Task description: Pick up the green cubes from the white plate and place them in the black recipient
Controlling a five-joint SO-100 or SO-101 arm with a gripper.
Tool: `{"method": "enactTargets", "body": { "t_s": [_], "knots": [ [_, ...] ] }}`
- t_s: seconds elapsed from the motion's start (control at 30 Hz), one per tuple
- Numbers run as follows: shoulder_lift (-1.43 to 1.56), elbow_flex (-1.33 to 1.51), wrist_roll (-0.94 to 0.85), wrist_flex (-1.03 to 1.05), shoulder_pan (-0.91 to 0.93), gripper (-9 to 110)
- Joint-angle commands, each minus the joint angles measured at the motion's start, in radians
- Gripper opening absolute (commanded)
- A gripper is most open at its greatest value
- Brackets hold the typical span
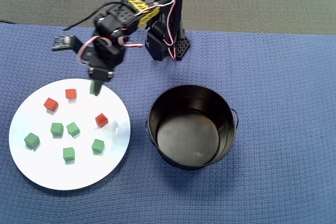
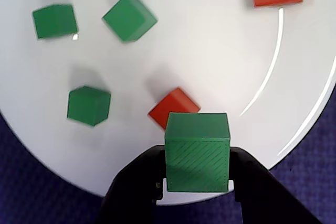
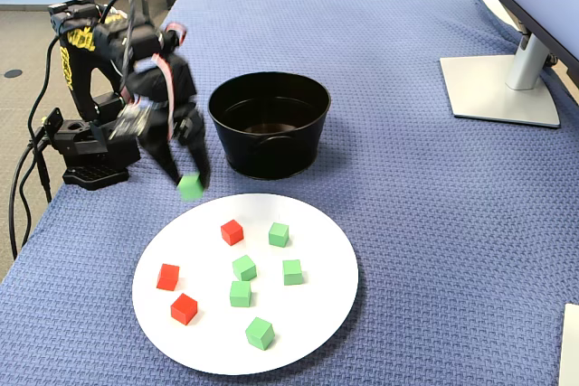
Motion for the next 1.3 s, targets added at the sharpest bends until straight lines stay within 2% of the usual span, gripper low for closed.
{"method": "enactTargets", "body": {
  "t_s": [0.0, 0.27, 0.53, 0.57, 0.63, 0.7, 0.9, 1.03, 1.17, 1.27],
  "knots": [
    [0.133, -0.017, 0.129, 0.067, -0.198, 0],
    [0.17, -0.138, 0.442, 0.193, -0.67, 0],
    [0.077, -0.164, 0.56, 0.089, -0.882, 0],
    [0.06, -0.161, 0.566, 0.086, -0.899, 3],
    [0.029, -0.147, 0.552, 0.071, -0.917, 26],
    [0.026, -0.146, 0.546, 0.04, -0.891, 32],
    [0.061, -0.201, 0.402, 0.097, -0.744, 33],
    [0.06, -0.219, 0.268, 0.071, -0.499, 31],
    [-0.066, -0.232, 0.109, -0.02, -0.238, 29],
    [-0.219, -0.296, -0.143, 0.008, -0.11, 31]
  ]
}}
